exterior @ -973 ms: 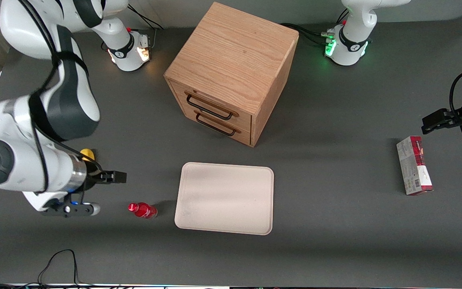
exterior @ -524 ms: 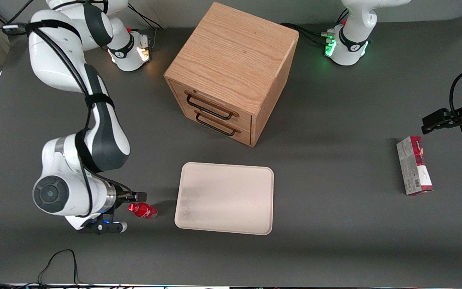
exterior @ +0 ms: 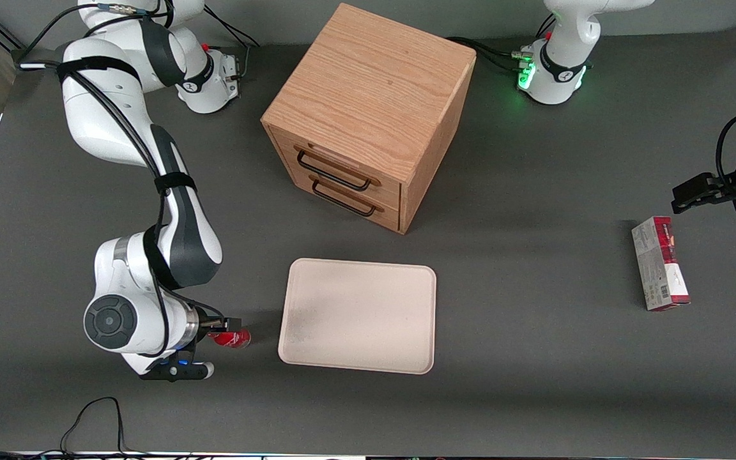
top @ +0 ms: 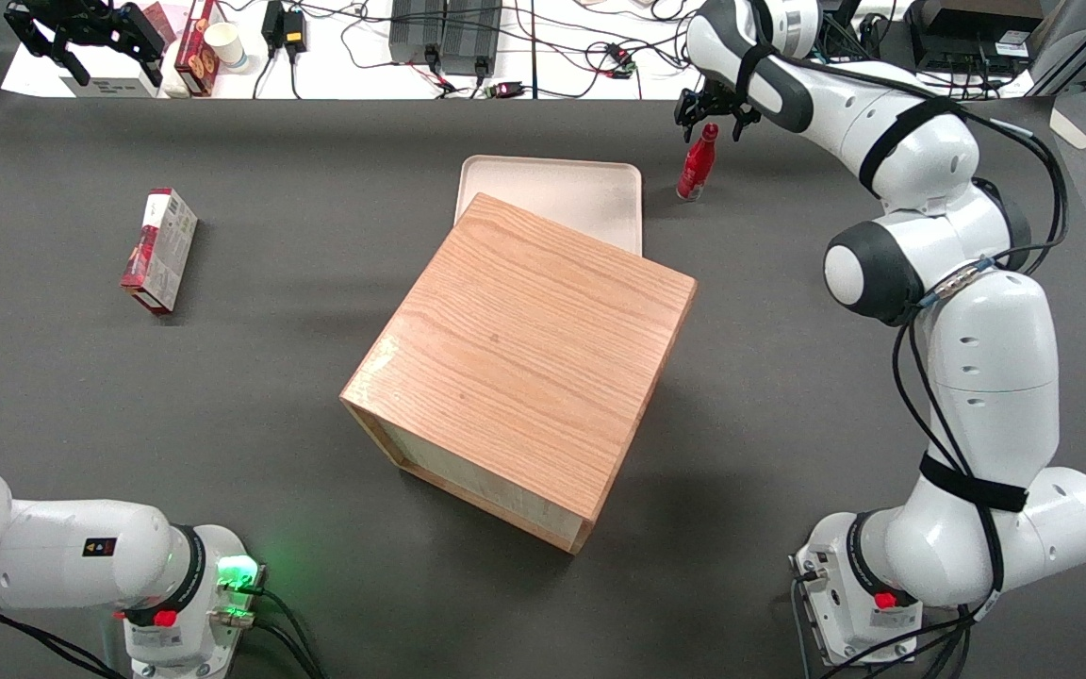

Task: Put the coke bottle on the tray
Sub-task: 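Move the open right gripper down toward the red Coca-Cola bottle, then close the right gripper around the bottle's cap end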

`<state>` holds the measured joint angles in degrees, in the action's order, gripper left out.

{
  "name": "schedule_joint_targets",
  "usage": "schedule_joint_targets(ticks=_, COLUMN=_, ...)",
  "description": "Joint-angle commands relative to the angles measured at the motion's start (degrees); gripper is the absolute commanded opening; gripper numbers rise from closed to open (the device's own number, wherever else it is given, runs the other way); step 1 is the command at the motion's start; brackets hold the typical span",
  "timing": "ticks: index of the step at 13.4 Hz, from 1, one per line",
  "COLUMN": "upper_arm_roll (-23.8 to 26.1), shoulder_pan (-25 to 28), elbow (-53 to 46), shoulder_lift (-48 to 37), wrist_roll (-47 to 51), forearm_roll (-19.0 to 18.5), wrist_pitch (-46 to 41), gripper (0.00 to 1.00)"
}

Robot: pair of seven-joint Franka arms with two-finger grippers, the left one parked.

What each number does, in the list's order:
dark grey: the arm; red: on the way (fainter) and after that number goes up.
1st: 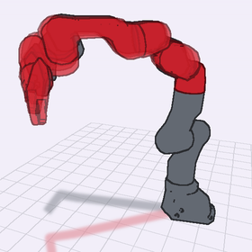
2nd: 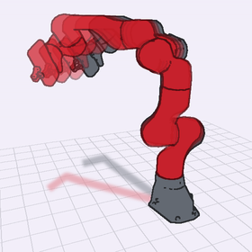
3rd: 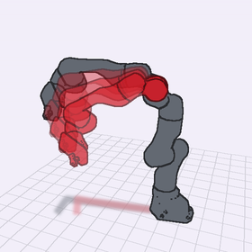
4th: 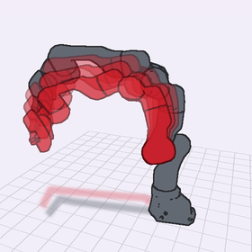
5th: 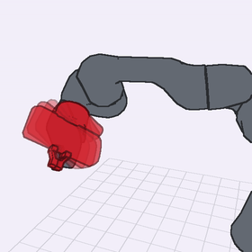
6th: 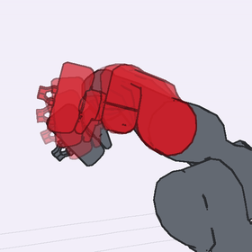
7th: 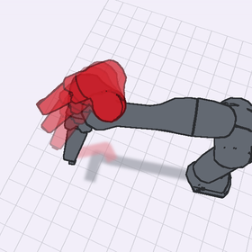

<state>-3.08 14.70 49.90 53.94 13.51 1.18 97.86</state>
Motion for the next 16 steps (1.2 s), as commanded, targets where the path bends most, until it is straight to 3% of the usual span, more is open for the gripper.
schedule_joint_targets(ticks=1, upper_arm_roll=0.00, shoulder_pan=0.15, elbow=-2.18, shoulder_lift=0.99, wrist_roll=0.55, forearm_roll=-1.01, wrist_pitch=-0.22, gripper=0.97)
schedule_joint_targets(ticks=2, upper_arm_roll=0.00, shoulder_pan=0.15, elbow=-2.18, shoulder_lift=0.99, wrist_roll=0.55, forearm_roll=-1.01, wrist_pitch=-0.13, gripper=0.94)
schedule_joint_targets(ticks=3, upper_arm_roll=0.00, shoulder_pan=0.15, elbow=-2.18, shoulder_lift=0.99, wrist_roll=0.90, forearm_roll=-1.01, wrist_pitch=-0.22, gripper=0.69)
schedule_joint_targets(ticks=4, upper_arm_roll=0.09, shoulder_pan=0.15, elbow=-2.18, shoulder_lift=0.90, wrist_roll=1.51, forearm_roll=-0.92, wrist_pitch=-0.22, gripper=0.20)
schedule_joint_targets(ticks=5, upper_arm_roll=0.18, shoulder_pan=0.15, elbow=-2.18, shoulder_lift=0.90, wrist_roll=2.39, forearm_roll=-0.83, wrist_pitch=-0.48, gripper=0.00)
schedule_joint_targets(ticks=13, upper_arm_roll=0.09, shoulder_pan=0.15, elbow=-2.18, shoulder_lift=0.64, wrist_roll=3.10, forearm_roll=-0.83, wrist_pitch=-1.53, gripper=0.00)
schedule_joint_targets(ticks=16, upper_arm_roll=0.18, shoulder_pan=0.15, elbow=-2.27, shoulder_lift=-0.41, wrist_roll=3.01, forearm_roll=-0.75, wrist_pitch=-7.05, gripper=0.00)
